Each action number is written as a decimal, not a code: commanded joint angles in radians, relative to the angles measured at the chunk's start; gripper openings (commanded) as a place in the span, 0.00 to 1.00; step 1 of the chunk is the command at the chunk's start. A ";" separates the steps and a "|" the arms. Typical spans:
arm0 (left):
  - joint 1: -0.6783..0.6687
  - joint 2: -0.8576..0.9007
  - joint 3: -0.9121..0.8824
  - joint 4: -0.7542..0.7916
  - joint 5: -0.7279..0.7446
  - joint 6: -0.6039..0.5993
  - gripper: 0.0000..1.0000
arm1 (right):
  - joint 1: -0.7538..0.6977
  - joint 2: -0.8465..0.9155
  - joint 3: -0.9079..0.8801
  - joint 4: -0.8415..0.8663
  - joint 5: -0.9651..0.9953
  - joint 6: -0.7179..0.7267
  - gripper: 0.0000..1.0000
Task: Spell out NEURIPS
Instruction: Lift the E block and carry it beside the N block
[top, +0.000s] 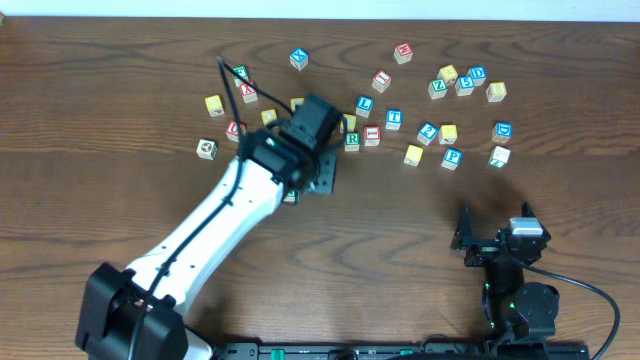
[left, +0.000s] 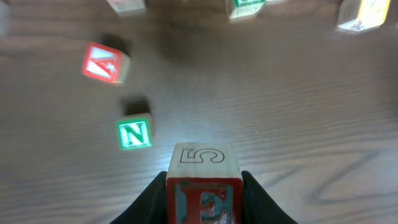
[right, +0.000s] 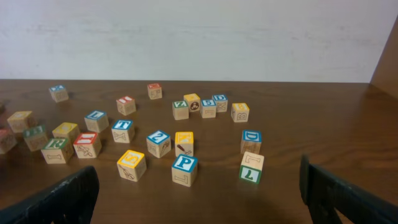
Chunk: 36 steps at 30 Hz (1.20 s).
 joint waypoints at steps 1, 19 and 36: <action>-0.024 -0.005 -0.079 0.066 -0.011 -0.039 0.08 | -0.007 -0.004 -0.002 -0.004 -0.002 -0.008 0.99; -0.029 0.076 -0.257 0.259 -0.124 -0.127 0.08 | -0.007 -0.004 -0.002 -0.004 -0.002 -0.008 0.99; -0.029 0.182 -0.257 0.342 -0.124 -0.123 0.08 | -0.007 -0.004 -0.002 -0.004 -0.002 -0.008 0.99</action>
